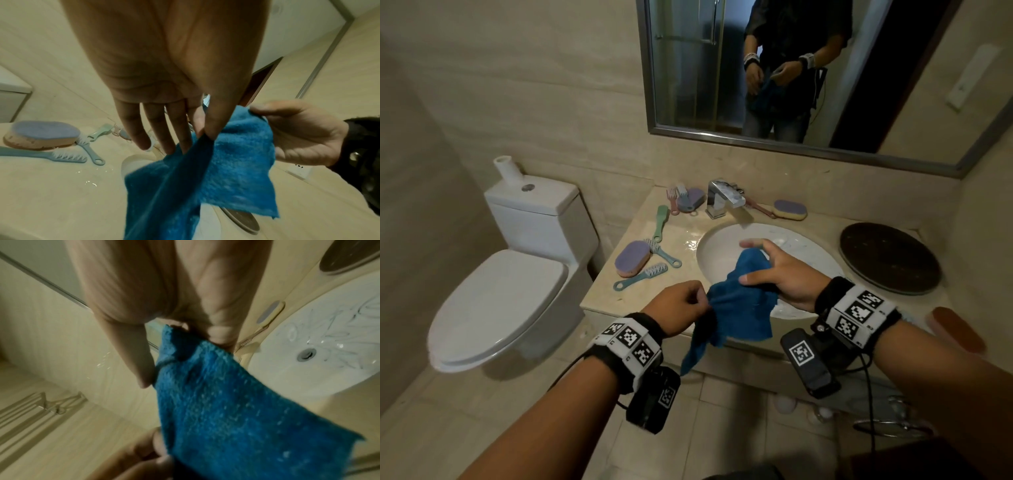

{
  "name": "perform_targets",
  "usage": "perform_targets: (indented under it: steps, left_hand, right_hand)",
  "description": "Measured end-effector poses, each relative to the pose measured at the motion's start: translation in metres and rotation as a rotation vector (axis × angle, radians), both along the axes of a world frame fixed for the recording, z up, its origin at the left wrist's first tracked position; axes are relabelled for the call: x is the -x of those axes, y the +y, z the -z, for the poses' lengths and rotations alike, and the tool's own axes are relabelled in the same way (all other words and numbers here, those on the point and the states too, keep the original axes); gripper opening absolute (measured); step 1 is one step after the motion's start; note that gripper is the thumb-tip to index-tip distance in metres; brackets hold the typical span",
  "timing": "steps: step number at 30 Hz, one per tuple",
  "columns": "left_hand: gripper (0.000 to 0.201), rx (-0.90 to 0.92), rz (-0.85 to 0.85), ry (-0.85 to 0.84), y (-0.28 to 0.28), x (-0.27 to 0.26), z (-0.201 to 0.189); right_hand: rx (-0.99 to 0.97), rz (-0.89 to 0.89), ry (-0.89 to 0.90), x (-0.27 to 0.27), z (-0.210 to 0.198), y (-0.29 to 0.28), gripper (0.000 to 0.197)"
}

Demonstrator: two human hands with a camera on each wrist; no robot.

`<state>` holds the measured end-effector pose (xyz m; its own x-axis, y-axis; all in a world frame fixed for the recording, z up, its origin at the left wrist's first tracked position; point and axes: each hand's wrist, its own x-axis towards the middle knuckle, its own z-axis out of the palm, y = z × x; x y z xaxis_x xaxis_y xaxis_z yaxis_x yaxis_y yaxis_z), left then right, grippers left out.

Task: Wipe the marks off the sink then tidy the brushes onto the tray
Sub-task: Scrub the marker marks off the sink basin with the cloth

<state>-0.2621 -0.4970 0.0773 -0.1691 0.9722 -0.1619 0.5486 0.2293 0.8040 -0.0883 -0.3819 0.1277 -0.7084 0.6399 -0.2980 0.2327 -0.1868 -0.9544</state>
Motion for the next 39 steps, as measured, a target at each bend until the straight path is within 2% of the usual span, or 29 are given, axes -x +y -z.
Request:
perform_targets:
  steps: [2,5,7,9,12,14,17,21,22,24,26,30,32,33,34,35,37,39]
  left_hand:
    - [0.021,-0.034,-0.019,0.034,0.000,0.001,-0.003]
    - [0.006,-0.036,0.017,-0.057,0.002,-0.003,-0.010]
    - [0.018,-0.020,0.053,-0.020,0.006,-0.003,-0.012]
    - [0.021,-0.006,0.077,0.024,0.010,-0.001,-0.013]
    - [0.012,0.009,0.065,0.080,0.012,0.004,-0.013]
    - [0.016,0.040,0.047,0.182,0.011,0.008,-0.011]
    - [0.023,0.102,0.072,0.296,0.008,0.008,-0.010]
    - [0.024,0.129,0.013,0.246,0.012,0.000,-0.014]
    - [0.022,0.135,-0.006,0.173,0.014,-0.003,-0.016]
    - [0.012,0.173,-0.076,-0.140,0.016,-0.009,-0.018]
    - [0.012,0.198,-0.153,-0.377,0.019,-0.012,-0.021]
    - [0.020,0.161,-0.239,-0.580,0.022,-0.013,-0.027]
    - [0.035,0.130,-0.245,-0.580,0.022,-0.014,-0.029]
    - [0.042,0.098,-0.249,-0.527,0.023,-0.012,-0.027]
    - [0.040,0.062,-0.244,-0.462,0.023,-0.010,-0.023]
    - [0.029,0.033,-0.235,-0.404,0.023,-0.008,-0.021]
    - [0.003,0.001,-0.219,-0.345,0.024,-0.005,-0.016]
    - [0.013,-0.009,-0.224,-0.338,0.026,-0.005,-0.018]
  right_hand:
    - [-0.151,-0.051,-0.054,-0.005,0.000,0.005,0.059]
    - [-0.276,-0.149,-0.120,-0.006,-0.002,0.008,0.034]
    - [-0.334,-0.210,-0.179,-0.008,-0.003,0.010,0.036]
    - [-0.532,-0.262,-0.308,-0.009,-0.003,0.015,0.041]
    - [-0.830,-0.223,-0.478,-0.011,-0.001,0.021,0.021]
    - [-0.912,-0.186,-0.565,-0.015,0.003,0.026,0.018]
    - [-0.952,-0.176,-0.622,-0.016,0.007,0.030,0.024]
    - [-0.944,-0.148,-0.623,-0.005,0.010,0.026,0.026]
    - [-0.884,-0.123,-0.573,-0.003,0.010,0.024,0.023]
    - [-0.777,-0.101,-0.465,0.002,0.010,0.018,0.015]
    - [-0.751,-0.165,-0.410,0.005,0.011,0.011,0.016]
    - [-0.742,-0.323,-0.407,0.006,0.017,-0.001,0.027]
    - [-0.659,-0.384,-0.398,0.003,0.019,-0.003,0.038]
    - [-0.623,-0.422,-0.377,0.002,0.019,-0.002,0.040]
    - [-0.619,-0.447,-0.346,0.001,0.019,-0.001,0.038]
    - [-0.639,-0.445,-0.312,0.000,0.019,0.000,0.032]
    - [-0.697,-0.323,-0.259,-0.002,0.016,0.002,0.024]
    - [-0.781,-0.231,-0.257,-0.004,0.014,0.004,0.032]
